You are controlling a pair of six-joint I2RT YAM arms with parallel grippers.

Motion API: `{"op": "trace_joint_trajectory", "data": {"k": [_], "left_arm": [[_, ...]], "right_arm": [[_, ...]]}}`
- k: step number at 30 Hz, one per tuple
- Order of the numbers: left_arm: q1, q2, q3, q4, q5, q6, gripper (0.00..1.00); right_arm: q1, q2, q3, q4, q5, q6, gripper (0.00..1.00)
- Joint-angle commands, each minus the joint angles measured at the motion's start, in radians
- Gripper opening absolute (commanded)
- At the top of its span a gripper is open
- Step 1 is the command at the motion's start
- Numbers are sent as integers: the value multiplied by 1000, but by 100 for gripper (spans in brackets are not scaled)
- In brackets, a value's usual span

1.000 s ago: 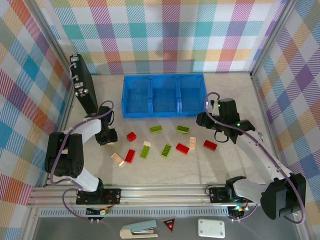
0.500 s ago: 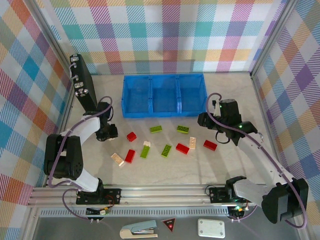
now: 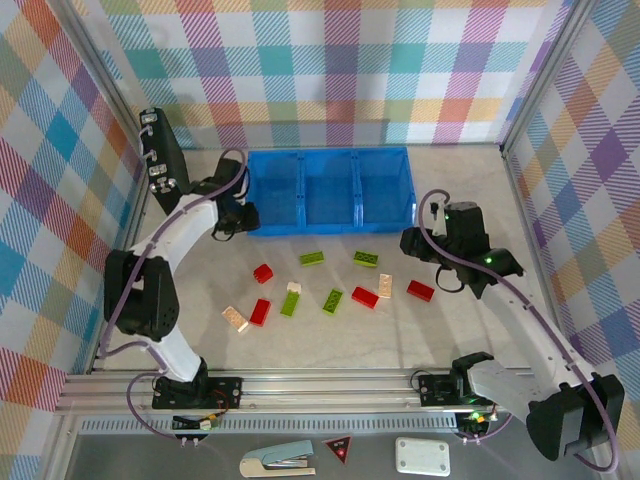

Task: Sort the legos into containers by color
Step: Pick up the lego from the middle-left of the table, then place the lego in the container.

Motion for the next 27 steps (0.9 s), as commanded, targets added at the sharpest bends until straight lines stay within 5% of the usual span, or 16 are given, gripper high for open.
{"op": "trace_joint_trajectory", "data": {"k": [1, 15, 27], "left_arm": [[-32, 64, 93, -50, 11, -11, 31], [-76, 441, 471, -101, -60, 52, 31], [-76, 605, 569, -95, -63, 64, 31]], "right_arm": [[-4, -26, -11, -38, 21, -17, 54], [-5, -54, -5, -94, 46, -29, 54], [-5, -97, -24, -131, 50, -33, 59]]}}
